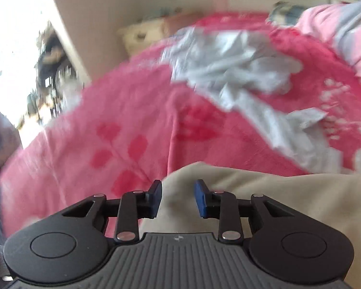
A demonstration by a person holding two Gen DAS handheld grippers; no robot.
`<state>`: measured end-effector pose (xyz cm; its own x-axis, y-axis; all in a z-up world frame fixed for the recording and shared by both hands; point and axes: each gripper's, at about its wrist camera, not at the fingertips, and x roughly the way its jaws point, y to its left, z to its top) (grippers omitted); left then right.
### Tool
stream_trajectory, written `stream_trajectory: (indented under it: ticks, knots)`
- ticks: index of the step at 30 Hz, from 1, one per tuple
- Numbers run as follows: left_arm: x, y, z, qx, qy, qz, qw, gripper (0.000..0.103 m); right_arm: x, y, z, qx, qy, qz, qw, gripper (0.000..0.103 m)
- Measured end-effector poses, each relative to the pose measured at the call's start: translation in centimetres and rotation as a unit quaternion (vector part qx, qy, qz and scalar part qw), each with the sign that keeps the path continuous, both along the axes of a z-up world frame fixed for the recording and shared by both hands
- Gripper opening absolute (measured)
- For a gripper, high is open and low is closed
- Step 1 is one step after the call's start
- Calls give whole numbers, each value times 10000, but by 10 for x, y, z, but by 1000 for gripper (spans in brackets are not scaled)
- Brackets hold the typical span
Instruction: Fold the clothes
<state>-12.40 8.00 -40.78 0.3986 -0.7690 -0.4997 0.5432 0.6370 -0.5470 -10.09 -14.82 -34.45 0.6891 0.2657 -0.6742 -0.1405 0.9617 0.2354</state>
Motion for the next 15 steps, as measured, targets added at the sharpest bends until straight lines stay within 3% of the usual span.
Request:
stream_trajectory:
  ticks: [2,5,7,10,12,15]
  knots:
    - [0,1,0,-34,2,19,10000,72,-17,-27,10,-266,-177,-501,9982,32]
    - [2,0,-2,-39,51,20,10000,72,-26,-80,-3,-541,89,-1498,9872,35]
    - [1,-1,-2,-29,25,21,10000,72,-23,-108,-36,-365,541,-1819,9811,29]
    - [1,-2,-4,17,-6,16,10000,72,-32,-126,-37,217,527,-2147,9750,29]
    - [2,-1,-5,43,3,57,10000,72,-46,-123,-15,483,451,-2161,9741,31]
    - [5,1,-7,15,90,134,9999,72,-70,-91,0,538,660,-1487,9852,31]
